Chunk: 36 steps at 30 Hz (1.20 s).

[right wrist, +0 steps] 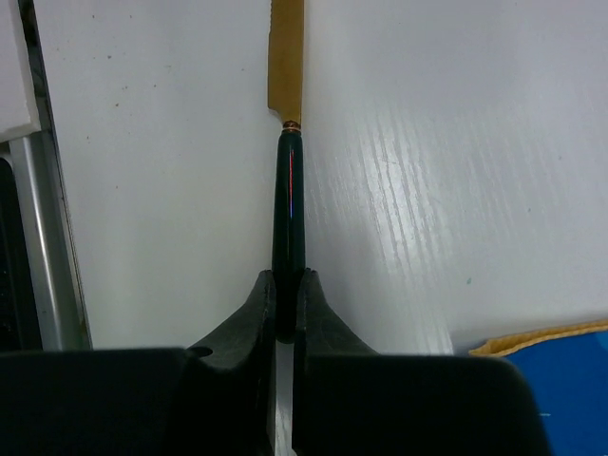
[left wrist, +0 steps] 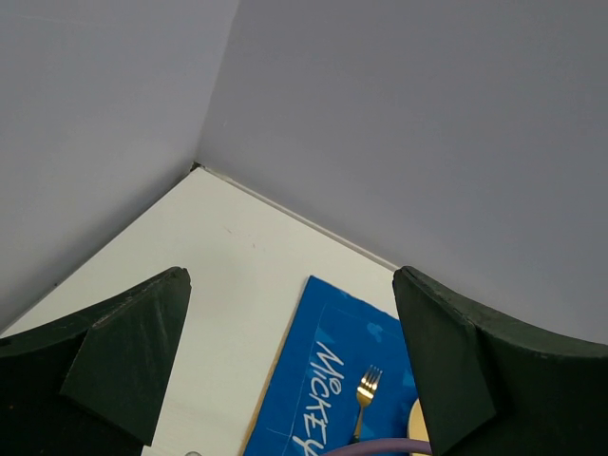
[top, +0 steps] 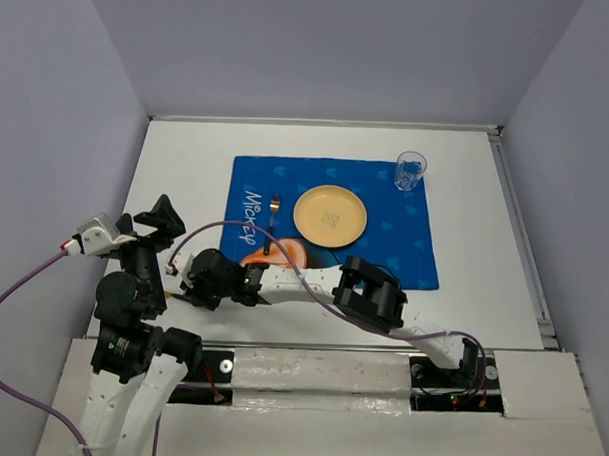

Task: Set the dinner table for one person

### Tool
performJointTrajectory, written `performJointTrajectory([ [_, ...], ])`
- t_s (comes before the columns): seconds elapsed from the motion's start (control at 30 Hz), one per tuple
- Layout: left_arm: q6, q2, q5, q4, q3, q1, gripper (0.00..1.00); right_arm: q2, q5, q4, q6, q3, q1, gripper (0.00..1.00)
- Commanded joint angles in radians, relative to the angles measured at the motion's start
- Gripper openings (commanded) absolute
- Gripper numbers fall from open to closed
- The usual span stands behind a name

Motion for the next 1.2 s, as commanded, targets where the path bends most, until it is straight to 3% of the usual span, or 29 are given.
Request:
performJointTrajectory([
  [0.0, 0.004, -0.006, -0.004, 0.063, -0.004, 0.010, 0.99, -0.053, 0.006, 0.130, 0.084, -0.042, 0.010, 0.00],
  [0.17, 0.004, -0.007, 0.002, 0.061, -0.004, 0.012, 0.99, -0.162, 0.096, 0.259, 0.181, -0.074, -0.028, 0.00],
  [0.4, 0.002, -0.023, 0.019, 0.060, -0.006, 0.012, 0.99, -0.430, 0.251, 0.439, 0.282, -0.397, -0.139, 0.00],
  [0.63, -0.013, -0.035, 0.056, 0.055, -0.006, 0.012, 0.99, -0.668, 0.451, 0.401, 0.333, -0.678, -0.275, 0.00],
  [0.8, -0.021, -0.044, 0.096, 0.049, -0.007, 0.012, 0.99, -0.861, 0.670, 0.260, 0.442, -0.951, -0.379, 0.00],
  [0.97, -0.029, -0.056, 0.136, 0.046, -0.006, 0.009, 0.99, -1.097, 0.638, 0.178, 0.536, -1.192, -0.554, 0.00],
  [1.17, -0.030, -0.067, 0.140, 0.043, -0.004, 0.003, 0.99, -1.176, 0.595, 0.118, 0.523, -1.309, -0.639, 0.00],
])
